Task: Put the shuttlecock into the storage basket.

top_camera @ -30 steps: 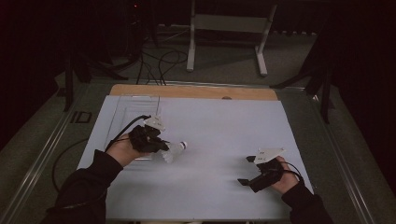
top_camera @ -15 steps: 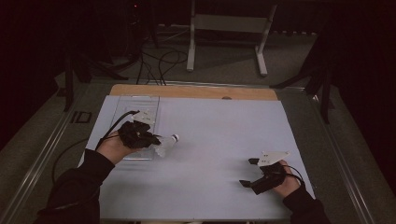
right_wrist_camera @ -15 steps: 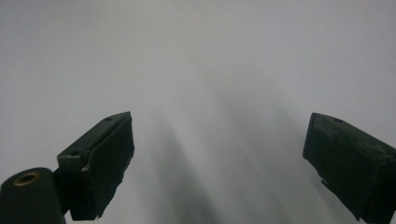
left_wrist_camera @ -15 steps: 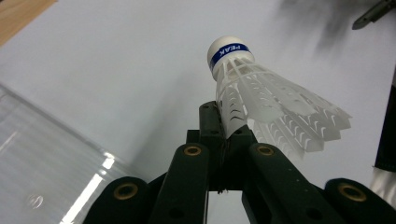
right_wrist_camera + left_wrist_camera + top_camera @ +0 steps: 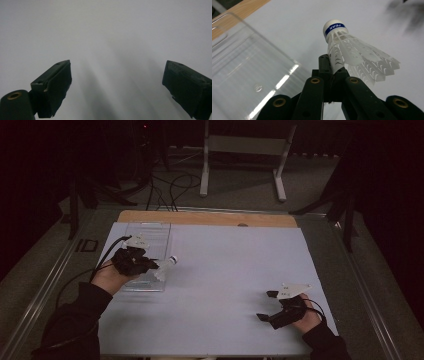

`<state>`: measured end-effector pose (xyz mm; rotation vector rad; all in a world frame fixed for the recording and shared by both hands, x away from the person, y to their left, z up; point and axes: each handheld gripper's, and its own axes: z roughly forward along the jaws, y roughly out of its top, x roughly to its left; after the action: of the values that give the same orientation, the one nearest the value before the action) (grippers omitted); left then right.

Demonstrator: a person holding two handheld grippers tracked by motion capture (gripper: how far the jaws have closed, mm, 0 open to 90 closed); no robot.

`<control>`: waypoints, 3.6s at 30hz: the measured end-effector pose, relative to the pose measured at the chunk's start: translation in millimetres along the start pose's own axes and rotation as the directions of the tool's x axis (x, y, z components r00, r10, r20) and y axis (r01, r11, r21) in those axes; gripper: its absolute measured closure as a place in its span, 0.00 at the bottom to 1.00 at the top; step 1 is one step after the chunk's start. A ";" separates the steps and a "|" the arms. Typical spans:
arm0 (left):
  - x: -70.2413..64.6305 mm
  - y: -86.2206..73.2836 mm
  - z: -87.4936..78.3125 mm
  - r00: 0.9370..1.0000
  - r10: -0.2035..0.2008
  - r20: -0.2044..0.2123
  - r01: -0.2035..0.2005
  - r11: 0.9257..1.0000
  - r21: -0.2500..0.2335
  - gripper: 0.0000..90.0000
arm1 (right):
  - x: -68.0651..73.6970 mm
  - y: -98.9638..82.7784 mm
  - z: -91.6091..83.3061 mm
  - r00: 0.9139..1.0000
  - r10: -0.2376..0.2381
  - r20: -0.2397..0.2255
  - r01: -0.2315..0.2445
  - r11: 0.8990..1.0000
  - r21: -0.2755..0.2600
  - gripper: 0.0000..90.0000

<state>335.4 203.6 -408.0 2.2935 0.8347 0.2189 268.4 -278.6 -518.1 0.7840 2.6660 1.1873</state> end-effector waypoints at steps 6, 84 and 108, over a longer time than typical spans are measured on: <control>7.7 -7.8 -1.4 0.994 -0.047 -0.096 0.045 0.999 -0.022 1.00 | 1.3 -1.9 0.7 1.000 0.001 -0.012 -0.001 1.000 -0.005 0.10; 60.4 -11.6 91.9 0.914 -0.243 -0.324 0.308 0.936 0.169 0.99 | -0.6 -4.6 0.4 0.998 0.023 -0.056 -0.024 1.000 -0.015 0.10; 54.1 -10.1 93.7 0.916 -0.215 -0.338 0.295 0.933 0.206 0.81 | -0.1 -4.4 0.1 0.998 0.025 -0.060 -0.026 1.000 -0.014 0.10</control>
<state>406.7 192.0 -489.1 2.3841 1.3887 0.3806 266.7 -281.0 -521.4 0.7943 2.6988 1.2546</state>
